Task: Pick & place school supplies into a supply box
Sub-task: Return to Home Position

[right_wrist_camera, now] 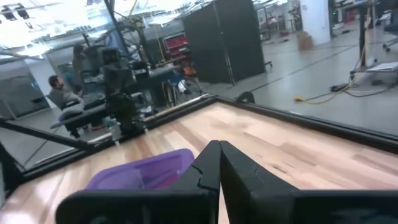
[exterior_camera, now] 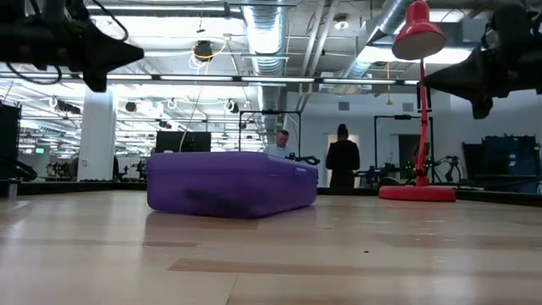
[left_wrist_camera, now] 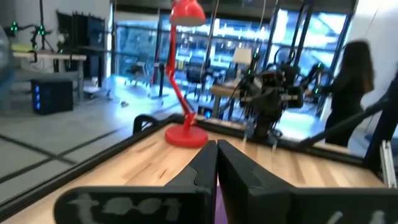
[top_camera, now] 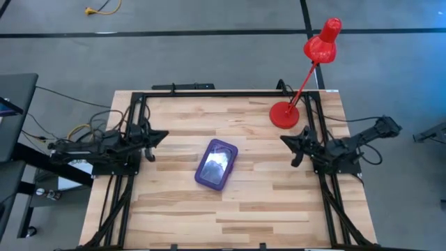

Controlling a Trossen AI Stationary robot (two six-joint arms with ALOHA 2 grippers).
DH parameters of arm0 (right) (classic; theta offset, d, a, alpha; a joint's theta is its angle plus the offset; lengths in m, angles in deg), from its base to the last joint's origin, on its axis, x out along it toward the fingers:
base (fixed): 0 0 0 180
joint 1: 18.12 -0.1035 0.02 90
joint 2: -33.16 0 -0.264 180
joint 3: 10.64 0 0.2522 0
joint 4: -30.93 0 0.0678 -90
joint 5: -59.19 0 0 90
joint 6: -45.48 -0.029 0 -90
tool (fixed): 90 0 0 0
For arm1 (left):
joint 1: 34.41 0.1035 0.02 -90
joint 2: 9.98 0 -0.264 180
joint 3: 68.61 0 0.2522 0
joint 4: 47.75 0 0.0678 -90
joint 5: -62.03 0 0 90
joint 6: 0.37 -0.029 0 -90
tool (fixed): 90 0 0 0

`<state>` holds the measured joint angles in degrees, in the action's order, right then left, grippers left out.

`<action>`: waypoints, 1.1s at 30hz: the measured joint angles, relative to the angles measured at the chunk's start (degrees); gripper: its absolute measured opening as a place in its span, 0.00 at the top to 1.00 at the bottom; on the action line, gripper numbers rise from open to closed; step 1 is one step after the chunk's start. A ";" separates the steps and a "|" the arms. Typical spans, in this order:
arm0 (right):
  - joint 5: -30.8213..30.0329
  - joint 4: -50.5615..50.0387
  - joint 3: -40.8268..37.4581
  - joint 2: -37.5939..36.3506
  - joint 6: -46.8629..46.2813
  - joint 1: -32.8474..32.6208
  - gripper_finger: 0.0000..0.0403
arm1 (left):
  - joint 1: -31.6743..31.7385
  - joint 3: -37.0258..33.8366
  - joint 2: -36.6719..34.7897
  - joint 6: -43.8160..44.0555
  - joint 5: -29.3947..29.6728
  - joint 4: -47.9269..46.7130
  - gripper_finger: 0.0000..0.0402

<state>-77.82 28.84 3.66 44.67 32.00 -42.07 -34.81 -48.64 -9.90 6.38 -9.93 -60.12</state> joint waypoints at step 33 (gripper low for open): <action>8.14 -7.24 0.57 -0.68 -5.40 -4.68 1.00 | -4.79 -5.68 0.02 -3.76 3.56 9.69 1.00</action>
<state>-69.67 21.59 4.23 43.99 26.60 -46.75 -39.60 -54.32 -9.88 2.61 -6.36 -50.43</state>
